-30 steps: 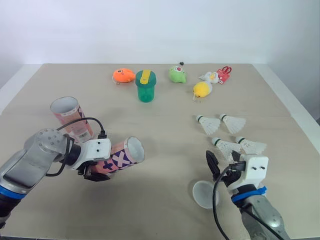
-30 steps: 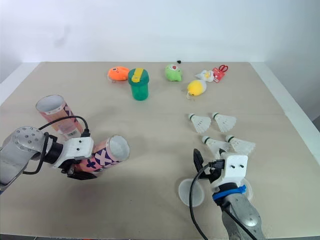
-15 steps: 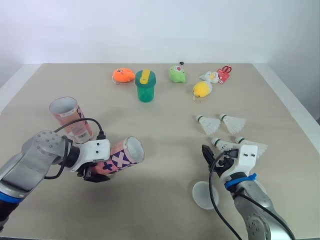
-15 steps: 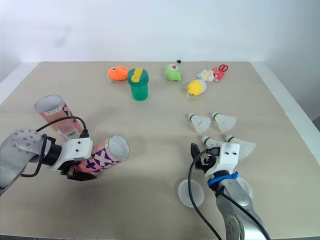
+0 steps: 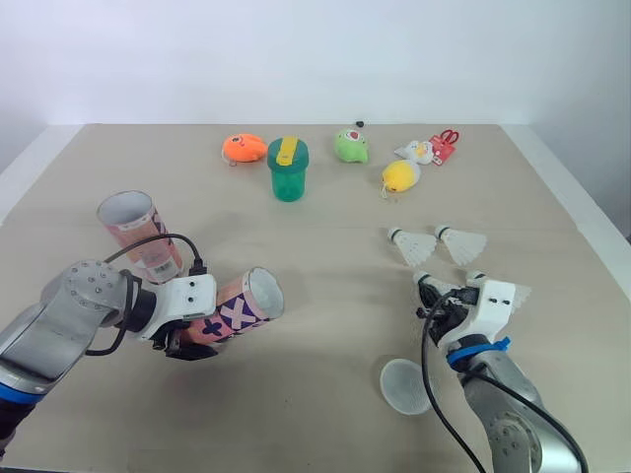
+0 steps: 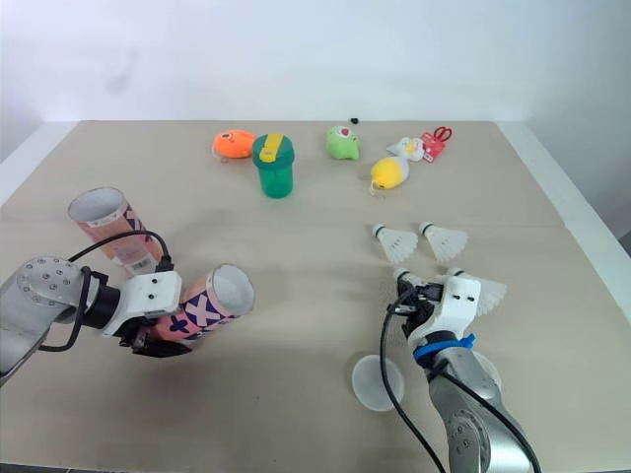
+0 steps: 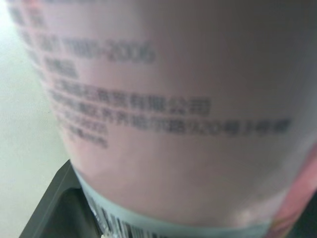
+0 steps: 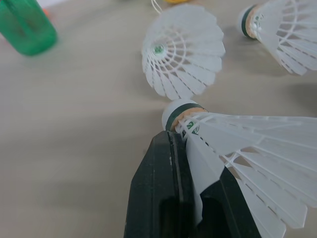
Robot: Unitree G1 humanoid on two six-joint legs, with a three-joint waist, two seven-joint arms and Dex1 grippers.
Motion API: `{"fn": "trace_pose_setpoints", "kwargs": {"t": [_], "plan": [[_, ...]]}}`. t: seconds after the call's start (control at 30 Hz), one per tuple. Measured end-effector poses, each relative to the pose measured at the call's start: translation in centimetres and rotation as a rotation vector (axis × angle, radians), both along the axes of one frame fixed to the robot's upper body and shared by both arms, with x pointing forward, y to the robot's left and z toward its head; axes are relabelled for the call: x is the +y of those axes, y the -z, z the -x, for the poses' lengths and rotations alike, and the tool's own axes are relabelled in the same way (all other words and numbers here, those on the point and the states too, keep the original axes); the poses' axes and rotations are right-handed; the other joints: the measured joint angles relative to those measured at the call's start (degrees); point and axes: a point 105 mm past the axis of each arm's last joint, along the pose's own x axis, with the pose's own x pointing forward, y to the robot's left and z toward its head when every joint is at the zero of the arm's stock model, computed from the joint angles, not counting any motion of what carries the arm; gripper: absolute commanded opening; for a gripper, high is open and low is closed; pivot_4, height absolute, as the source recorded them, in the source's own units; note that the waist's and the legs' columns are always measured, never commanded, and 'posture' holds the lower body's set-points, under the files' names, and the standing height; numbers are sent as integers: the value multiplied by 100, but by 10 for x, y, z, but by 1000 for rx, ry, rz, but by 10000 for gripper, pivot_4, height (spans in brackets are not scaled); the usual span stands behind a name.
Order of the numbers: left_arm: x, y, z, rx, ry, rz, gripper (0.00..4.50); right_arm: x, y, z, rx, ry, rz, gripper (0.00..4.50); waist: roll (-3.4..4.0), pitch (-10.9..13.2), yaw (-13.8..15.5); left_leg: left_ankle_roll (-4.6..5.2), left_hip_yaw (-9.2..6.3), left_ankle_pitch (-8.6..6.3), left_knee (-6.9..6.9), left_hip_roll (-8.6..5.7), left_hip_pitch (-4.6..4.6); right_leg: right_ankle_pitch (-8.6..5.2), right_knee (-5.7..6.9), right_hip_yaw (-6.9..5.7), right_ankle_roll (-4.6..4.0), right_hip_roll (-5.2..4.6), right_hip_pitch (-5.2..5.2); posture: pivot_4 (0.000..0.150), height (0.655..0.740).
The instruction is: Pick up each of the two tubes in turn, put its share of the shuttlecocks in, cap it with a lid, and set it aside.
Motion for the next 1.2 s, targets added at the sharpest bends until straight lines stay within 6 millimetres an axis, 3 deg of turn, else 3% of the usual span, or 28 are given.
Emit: {"fn": "trace_pose_setpoints", "kwargs": {"t": [0.13, 0.2, 0.4, 0.43, 0.57, 0.6, 0.63, 0.67, 0.77, 0.87, 0.93, 1.03, 1.1, 1.13, 1.2], "plan": [[0, 0, -1, 1, 0, -1, 33708, 54, -53, 20, -201, -470, 28, 1337, 0, 1, -3, 1, 0, 1, 3, 0, 2, 5, -3, 0, 6, 0, 7, 1500, 7400], [-1, 0, -1, 0, 3, 0, 33708, 73, -65, 31, -252, -648, 78, 1337, -10, 0, 4, 2, -15, 1, 5, 0, 4, 2, -12, -15, 1, 1, 17, 1500, 7400], [-1, -1, -3, 0, 1, 3, 33708, 95, -78, 30, -292, -968, 282, 1337, -19, 5, 3, 4, -14, 3, 10, 0, 0, 8, -23, -16, -9, 3, 18, 1500, 7400], [-1, -2, -3, 0, 4, 3, 33708, 107, -77, 30, -293, -1054, 293, 1337, -21, 5, 3, 4, -17, 2, 10, 1, -1, 15, -24, -19, 3, 6, 17, 1500, 7400], [-2, -2, -3, 3, 7, 4, 33708, 119, -75, 27, -286, -1134, 298, 1337, -21, 6, 6, 4, -25, 3, 9, 0, -12, 14, -23, -26, 3, 6, 13, 1500, 7400], [-2, -2, -4, 5, 9, 5, 33708, 127, -72, 27, -284, -1188, 316, 1337, -23, 7, 3, 4, -30, 2, 12, 1, -15, 14, -23, -30, 2, 7, 12, 1500, 7400], [-2, -3, -5, 8, 16, 0, 33708, 149, -70, 23, -306, -1285, 363, 1337, -24, 8, 0, 4, -32, 3, 21, 1, -18, 20, -22, -32, -2, 14, 10, 1500, 7400], [-2, -3, -5, 7, 18, 1, 33708, 153, -70, 22, -319, -1302, 375, 1337, -25, 9, 3, 4, -39, 3, 27, 3, -26, 22, -22, -39, -5, 16, 8, 1500, 7400], [-2, -4, -6, 9, 20, 0, 33708, 166, -72, 16, -349, -1350, 415, 9796, -24, 9, 1, 4, -43, 3, 40, 5, -36, 29, -21, -45, -9, 20, 2, 1500, 7400], [-3, -4, -6, 7, 25, 0, 33708, 173, -72, 15, -369, -1392, 442, 25222, -24, 9, 8, 4, -60, 3, 51, 11, -50, 30, -20, -59, -11, 19, 2, 1500, 7400], [-3, -4, -6, 7, 26, -1, 33708, 173, -72, 11, -363, -1387, 445, 29224, -24, 9, 6, 4, -58, 3, 51, 10, -52, 32, -20, -58, -11, 16, 0, 1500, 7400], [-3, -5, -6, 5, 26, 0, 33708, 173, -76, 10, -371, -1404, 454, 29224, -23, 10, 6, 4, -62, 3, 53, 10, -55, 33, -19, -61, -12, 17, -1, 1500, 7400], [-3, -5, -6, 3, 25, 0, 33708, 169, -83, 9, -370, -1424, 441, 22991, -21, 12, 4, 4, -62, 3, 54, 10, -58, 35, -17, -61, -15, 16, -3, 1500, 7400], [-3, -5, -6, 3, 24, 0, 33708, 166, -89, 6, -378, -1423, 439, 22096, -19, 14, 4, 4, -60, 3, 55, 10, -58, 36, -17, -60, -15, 16, -5, 1500, 7400], [-3, -5, -6, 1, 21, 0, 33708, 157, -110, -3, -407, -1403, 440, 12724, -18, 14, 5, 5, -61, 3, 60, 10, -58, 39, -16, -61, -13, 17, -3, 1500, 7400]]}}
